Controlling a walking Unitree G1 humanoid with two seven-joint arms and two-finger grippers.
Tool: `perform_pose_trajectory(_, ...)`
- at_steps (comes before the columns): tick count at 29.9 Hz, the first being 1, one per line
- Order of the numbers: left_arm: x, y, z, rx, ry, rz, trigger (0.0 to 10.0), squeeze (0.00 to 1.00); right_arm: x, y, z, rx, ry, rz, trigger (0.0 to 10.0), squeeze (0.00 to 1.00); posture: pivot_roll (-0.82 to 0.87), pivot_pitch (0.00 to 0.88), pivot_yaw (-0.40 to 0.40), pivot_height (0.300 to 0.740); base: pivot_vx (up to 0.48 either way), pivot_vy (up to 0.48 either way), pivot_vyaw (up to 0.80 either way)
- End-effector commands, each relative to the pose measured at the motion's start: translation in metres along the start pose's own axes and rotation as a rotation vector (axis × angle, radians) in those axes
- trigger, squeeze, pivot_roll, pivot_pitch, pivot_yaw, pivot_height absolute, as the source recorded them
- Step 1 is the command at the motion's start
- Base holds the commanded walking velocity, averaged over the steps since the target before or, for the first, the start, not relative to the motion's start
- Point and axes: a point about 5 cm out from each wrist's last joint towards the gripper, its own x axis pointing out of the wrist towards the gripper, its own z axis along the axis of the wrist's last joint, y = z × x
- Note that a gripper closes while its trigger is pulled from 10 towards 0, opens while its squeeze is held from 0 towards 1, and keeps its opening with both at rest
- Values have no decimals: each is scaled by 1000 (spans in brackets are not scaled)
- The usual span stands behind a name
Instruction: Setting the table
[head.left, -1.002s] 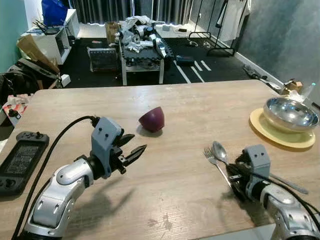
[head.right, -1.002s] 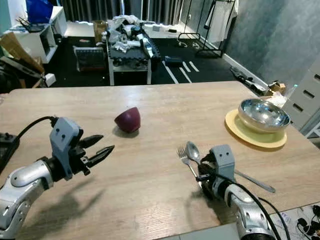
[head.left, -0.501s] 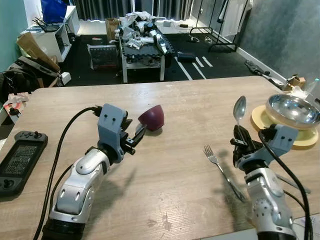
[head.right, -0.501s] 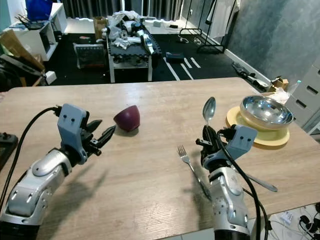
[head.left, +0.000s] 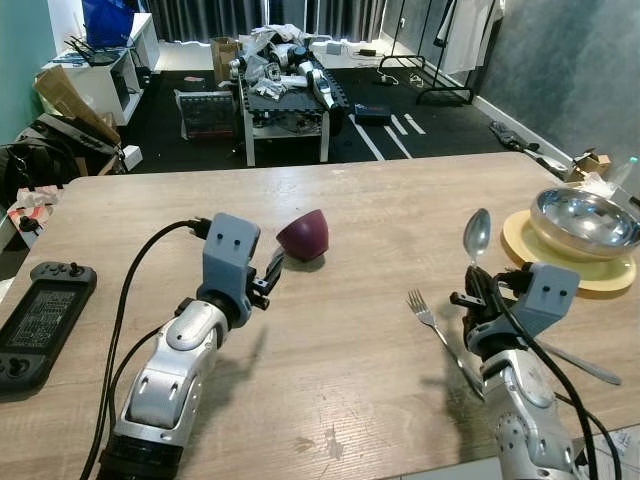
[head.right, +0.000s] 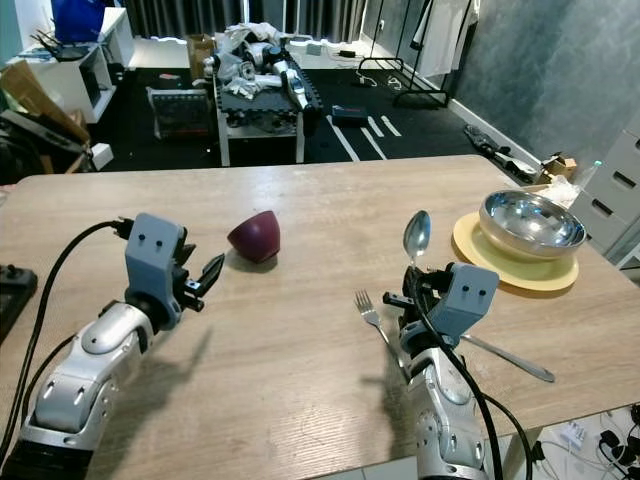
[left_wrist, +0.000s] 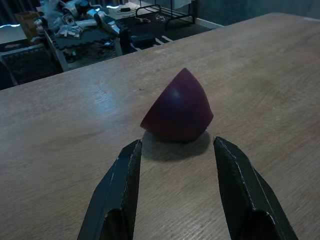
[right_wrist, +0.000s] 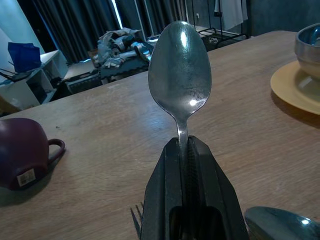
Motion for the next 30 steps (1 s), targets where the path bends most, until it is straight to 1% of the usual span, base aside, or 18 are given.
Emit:
perform_pose_trajectory(1, 1, -2, -2, 11, 8, -3, 10000, 0, -3, -4, -3, -10, 0, -20, 10000, 0, 102, 95, 71, 740, 0, 0, 0)
perform_pose_trajectory(9, 2, -3, -2, 13, 2, -3, 10000, 0, -3, -5, -5, -18, 19, -34, 10000, 0, 102, 95, 71, 740, 0, 0, 0)
perform_pose_trajectory(17, 1, -4, -2, 11, 1, -9, 10000, 0, -4, -10, -8, -11, 36, -65, 10000, 0, 101, 98, 69, 740, 0, 0, -800)
perform_pose_trajectory(30, 1, -4, -3, 10, -1, -26, 10000, 0, -3, -11, -7, -21, 36, -75, 10000, 0, 100, 97, 69, 740, 0, 0, -800)
